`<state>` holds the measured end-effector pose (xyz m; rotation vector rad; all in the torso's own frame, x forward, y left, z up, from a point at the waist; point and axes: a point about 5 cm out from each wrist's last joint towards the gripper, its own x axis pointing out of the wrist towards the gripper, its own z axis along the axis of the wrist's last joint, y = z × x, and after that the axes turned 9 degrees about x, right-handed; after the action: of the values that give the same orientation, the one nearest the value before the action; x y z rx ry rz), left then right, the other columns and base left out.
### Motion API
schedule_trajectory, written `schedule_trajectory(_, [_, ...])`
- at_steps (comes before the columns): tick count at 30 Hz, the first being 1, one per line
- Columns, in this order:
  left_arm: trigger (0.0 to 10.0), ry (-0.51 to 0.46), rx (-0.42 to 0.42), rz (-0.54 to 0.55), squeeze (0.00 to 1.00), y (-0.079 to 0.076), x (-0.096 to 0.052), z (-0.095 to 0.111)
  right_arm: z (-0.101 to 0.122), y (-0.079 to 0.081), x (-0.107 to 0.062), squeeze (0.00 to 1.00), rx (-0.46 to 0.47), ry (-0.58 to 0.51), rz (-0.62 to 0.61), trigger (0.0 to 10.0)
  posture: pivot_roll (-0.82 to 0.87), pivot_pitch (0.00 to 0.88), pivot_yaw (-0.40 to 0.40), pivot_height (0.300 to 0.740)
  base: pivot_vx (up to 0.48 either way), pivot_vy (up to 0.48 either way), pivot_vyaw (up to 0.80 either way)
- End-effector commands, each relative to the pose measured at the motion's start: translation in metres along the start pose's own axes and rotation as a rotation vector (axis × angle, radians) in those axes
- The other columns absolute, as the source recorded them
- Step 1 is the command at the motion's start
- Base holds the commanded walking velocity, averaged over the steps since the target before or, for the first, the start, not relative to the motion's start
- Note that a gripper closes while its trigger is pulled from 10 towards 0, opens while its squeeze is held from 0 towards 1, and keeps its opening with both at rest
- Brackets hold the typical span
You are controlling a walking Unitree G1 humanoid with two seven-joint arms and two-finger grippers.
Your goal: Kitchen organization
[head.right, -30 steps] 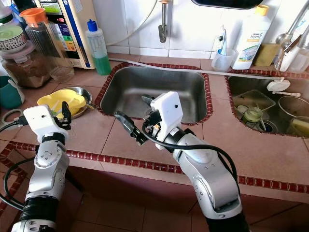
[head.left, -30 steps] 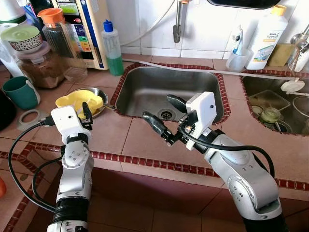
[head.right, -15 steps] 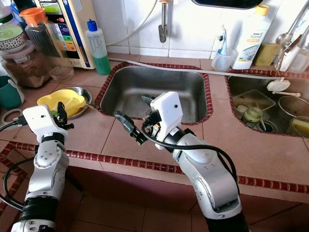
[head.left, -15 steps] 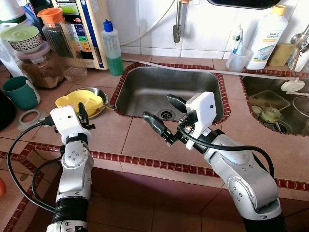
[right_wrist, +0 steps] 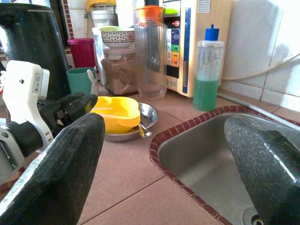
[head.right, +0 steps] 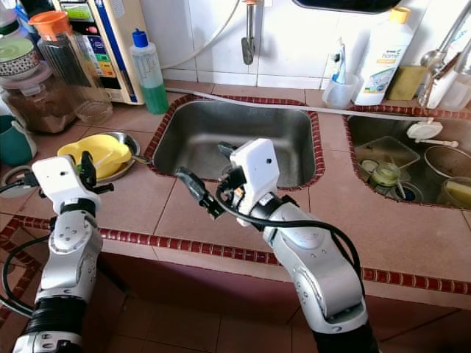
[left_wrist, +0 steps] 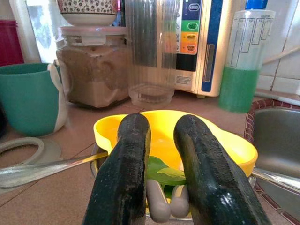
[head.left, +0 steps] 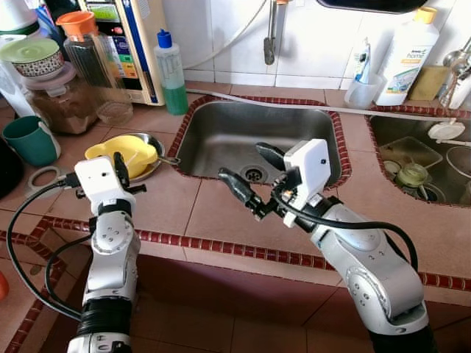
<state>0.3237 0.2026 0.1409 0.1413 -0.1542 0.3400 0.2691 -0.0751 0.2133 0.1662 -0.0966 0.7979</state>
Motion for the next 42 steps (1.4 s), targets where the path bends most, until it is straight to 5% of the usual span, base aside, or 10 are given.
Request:
schedule_trajectory(1, [0.4,-0.031,0.016,0.005,0.0,0.001,0.003,0.007,0.004,0.0,0.001,0.0,-0.009,-0.018,-0.002,10.0,-0.08,0.083,0.048,0.74,0.0,0.0,0.0])
schedule_trajectory(12, [2.2,-0.146,0.063,-0.013,0.0,-0.002,0.007,0.031,0.003,-0.001,0.002,0.0,-0.006,-0.018,-0.007,10.0,-0.08,0.08,0.046,0.74,0.0,0.0,0.0])
schedule_trajectory(15, [3.9,-0.197,0.082,-0.031,0.0,-0.004,0.007,0.042,0.003,-0.001,0.002,0.0,-0.005,-0.02,-0.006,10.0,-0.07,0.081,0.046,0.74,0.0,0.0,0.0])
schedule_trajectory(19, [4.5,-0.286,0.089,-0.067,0.0,-0.008,0.007,0.063,0.004,-0.004,0.003,0.0,0.013,-0.03,-0.022,10.0,-0.06,0.079,0.045,0.74,0.0,0.0,0.0])
schedule_trajectory(32, [4.1,-0.445,-0.078,-0.403,0.0,-0.06,-0.016,0.106,0.015,-0.066,0.002,0.0,0.289,-0.116,-0.327,10.0,-0.06,0.067,0.046,0.74,0.0,0.0,0.0])
schedule_trajectory(37, [5.9,-0.455,-0.192,-0.538,0.0,-0.083,-0.026,0.117,0.018,-0.089,0.0,0.0,0.528,-0.186,-0.437,10.0,-0.06,0.067,0.046,0.74,0.0,0.0,0.0])
schedule_trajectory(38, [7.3,-0.455,-0.212,-0.563,0.0,-0.087,-0.028,0.119,0.019,-0.091,0.0,0.0,0.574,-0.199,-0.442,10.0,-0.06,0.067,0.046,0.74,0.0,0.0,0.0])
schedule_trajectory(39, [7.3,-0.455,-0.212,-0.563,0.0,-0.087,-0.028,0.119,0.019,-0.091,0.0,0.0,0.574,-0.199,-0.442,10.0,-0.06,0.067,0.046,0.74,0.0,0.0,0.0])
schedule_trajectory(40, [9.5,-0.448,-0.258,-0.602,0.0,-0.094,-0.031,0.122,0.019,-0.095,0.0,0.0,0.644,-0.222,-0.461,10.0,-0.06,0.067,0.048,0.74,0.0,0.0,0.0])
schedule_trajectory(42, [10.0,-0.441,-0.297,-0.636,0.0,-0.099,-0.034,0.125,0.019,-0.099,0.0,0.0,0.724,-0.244,-0.479,10.0,-0.06,0.067,0.049,0.74,0.0,0.0,0.0])
